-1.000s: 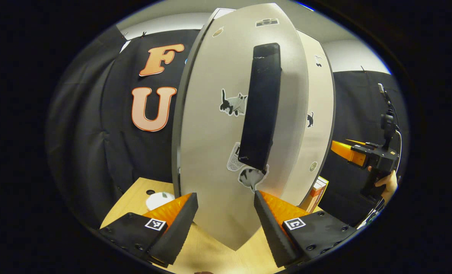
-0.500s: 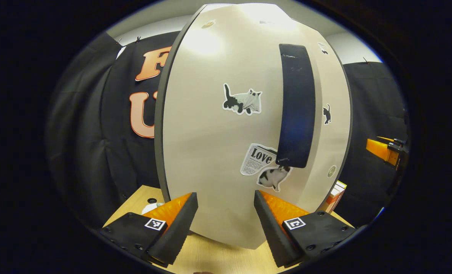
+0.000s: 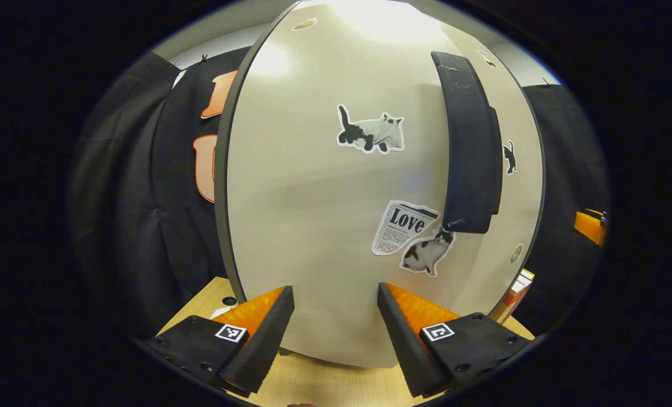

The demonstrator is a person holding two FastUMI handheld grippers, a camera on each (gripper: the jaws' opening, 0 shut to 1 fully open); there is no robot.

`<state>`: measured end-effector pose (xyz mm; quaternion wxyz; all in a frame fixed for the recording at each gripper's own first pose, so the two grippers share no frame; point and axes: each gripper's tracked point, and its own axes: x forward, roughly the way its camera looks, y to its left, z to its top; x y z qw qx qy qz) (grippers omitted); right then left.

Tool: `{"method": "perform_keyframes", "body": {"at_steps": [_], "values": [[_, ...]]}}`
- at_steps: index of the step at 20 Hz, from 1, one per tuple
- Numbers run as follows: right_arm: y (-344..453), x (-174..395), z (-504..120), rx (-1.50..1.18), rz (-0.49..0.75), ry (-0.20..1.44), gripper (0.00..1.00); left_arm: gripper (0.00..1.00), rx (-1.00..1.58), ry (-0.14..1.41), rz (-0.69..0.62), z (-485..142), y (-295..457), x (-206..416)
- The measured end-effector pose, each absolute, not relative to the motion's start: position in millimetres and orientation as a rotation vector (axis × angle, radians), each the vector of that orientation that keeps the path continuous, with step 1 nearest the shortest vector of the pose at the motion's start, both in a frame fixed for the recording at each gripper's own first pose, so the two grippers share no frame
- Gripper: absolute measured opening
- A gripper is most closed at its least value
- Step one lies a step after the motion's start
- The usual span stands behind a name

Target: Grab one shoe with the right hand and put it into the shoe cabinet, grab the other shoe with the left hand and put it into the shoe cabinet; then close the right door with the right hand and the left door with the left hand.

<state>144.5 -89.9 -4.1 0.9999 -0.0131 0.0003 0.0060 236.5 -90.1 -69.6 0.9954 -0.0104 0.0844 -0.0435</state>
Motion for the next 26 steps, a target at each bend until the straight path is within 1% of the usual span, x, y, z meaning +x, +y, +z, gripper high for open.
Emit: {"method": "perform_keyframes", "body": {"at_steps": [7,8,9,10,11,13,14,15,16,18,19,20,21,22,26], "values": [[-100,149,-13,0.001,0.002,0.028,0.94,0.97,0.019,0.163,-0.047,-66,-89,234],[-102,149,-13,0.002,0.002,0.029,0.94,0.94,0.019,0.164,-0.042,-66,-89,234],[-103,150,-13,0.000,0.003,0.031,0.94,0.99,0.018,0.165,-0.039,-66,-90,234],[-103,150,-13,-0.003,0.003,0.035,0.94,0.97,0.015,0.169,-0.037,-66,-90,234],[-103,151,-13,-0.004,0.008,0.041,0.94,0.96,0.012,0.172,-0.036,-66,-90,235],[-102,152,-12,-0.001,0.019,0.049,0.94,0.97,0.008,0.180,-0.033,-66,-90,235],[-103,151,-12,0.002,0.023,0.053,0.94,0.99,0.008,0.183,-0.030,-66,-90,235],[-102,151,-10,0.006,0.028,0.055,0.94,0.99,0.011,0.185,-0.027,-66,-90,234],[-103,151,-8,0.009,0.033,0.057,0.94,0.97,0.017,0.187,-0.023,-66,-89,234],[-106,150,-6,0.004,0.041,0.069,0.94,0.97,0.045,0.204,0.002,-65,-84,232],[-108,150,-4,-0.002,0.043,0.075,0.94,0.97,0.050,0.213,0.015,-64,-82,227],[-109,149,-2,-0.007,0.047,0.079,0.94,0.94,0.040,0.221,0.014,-62,-81,221],[-110,147,1,-0.011,0.048,0.080,0.94,0.99,0.018,0.221,0.003,-57,-82,212],[-112,145,5,-0.014,0.050,0.078,0.94,0.97,-0.003,0.216,-0.005,-50,-82,205],[-118,135,28,-0.029,0.051,0.056,0.94,0.97,-0.020,0.184,0.000,-14,-66,174]]}}
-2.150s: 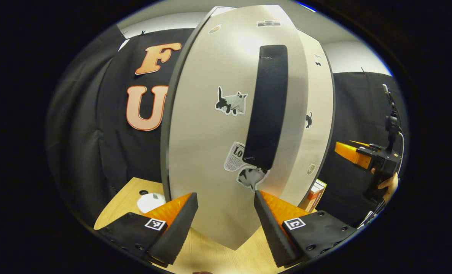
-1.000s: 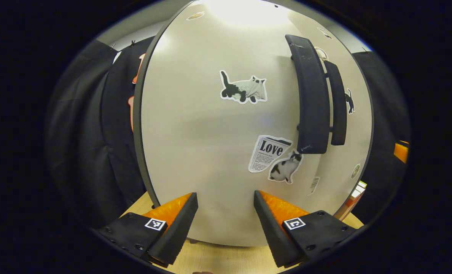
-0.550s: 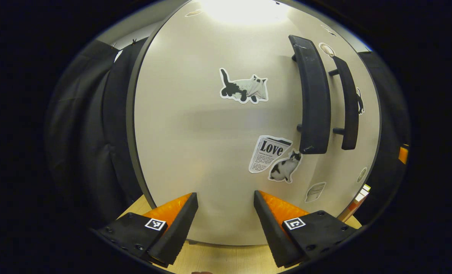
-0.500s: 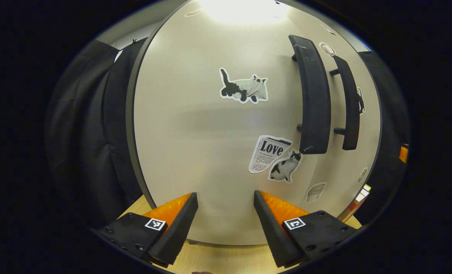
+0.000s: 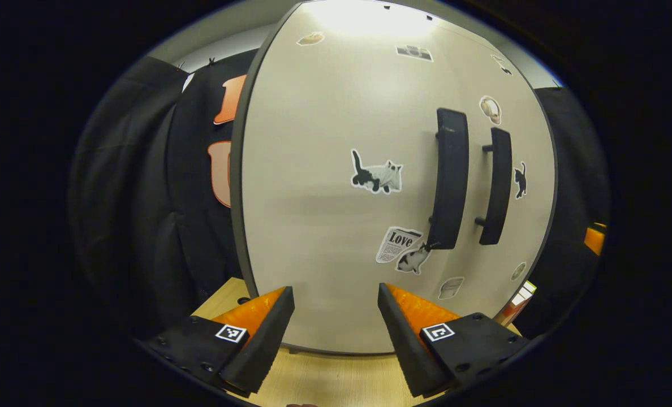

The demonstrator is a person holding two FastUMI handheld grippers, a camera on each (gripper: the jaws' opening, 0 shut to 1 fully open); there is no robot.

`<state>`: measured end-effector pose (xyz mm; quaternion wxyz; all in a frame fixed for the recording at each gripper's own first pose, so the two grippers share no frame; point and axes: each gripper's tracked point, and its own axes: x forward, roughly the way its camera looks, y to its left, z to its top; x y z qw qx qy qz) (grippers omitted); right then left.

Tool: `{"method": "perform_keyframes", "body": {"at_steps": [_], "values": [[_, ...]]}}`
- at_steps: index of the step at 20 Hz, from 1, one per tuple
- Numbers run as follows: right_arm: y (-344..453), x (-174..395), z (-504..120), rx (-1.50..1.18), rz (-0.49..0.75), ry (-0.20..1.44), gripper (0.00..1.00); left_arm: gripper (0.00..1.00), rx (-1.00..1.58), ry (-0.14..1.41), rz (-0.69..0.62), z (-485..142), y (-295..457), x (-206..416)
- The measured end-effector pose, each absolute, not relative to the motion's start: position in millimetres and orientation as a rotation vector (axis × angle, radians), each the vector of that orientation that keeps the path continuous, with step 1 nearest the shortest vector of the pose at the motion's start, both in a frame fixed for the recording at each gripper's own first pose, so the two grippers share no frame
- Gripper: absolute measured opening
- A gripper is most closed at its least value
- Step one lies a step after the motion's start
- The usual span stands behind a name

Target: Grab one shoe with the right hand and put it into the shoe cabinet, grab the other shoe with the left hand and put it into the shoe cabinet; then close the right door with the right hand and the left door with the left hand.

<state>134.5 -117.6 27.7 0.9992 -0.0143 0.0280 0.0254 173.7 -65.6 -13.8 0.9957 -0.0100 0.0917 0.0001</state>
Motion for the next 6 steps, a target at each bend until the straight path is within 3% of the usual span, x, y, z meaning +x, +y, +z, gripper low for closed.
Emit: {"method": "perform_keyframes", "body": {"at_steps": [6], "values": [[-118,115,71,-0.042,0.063,0.005,0.94,0.97,0.022,0.061,0.049,72,-20,111]]}}
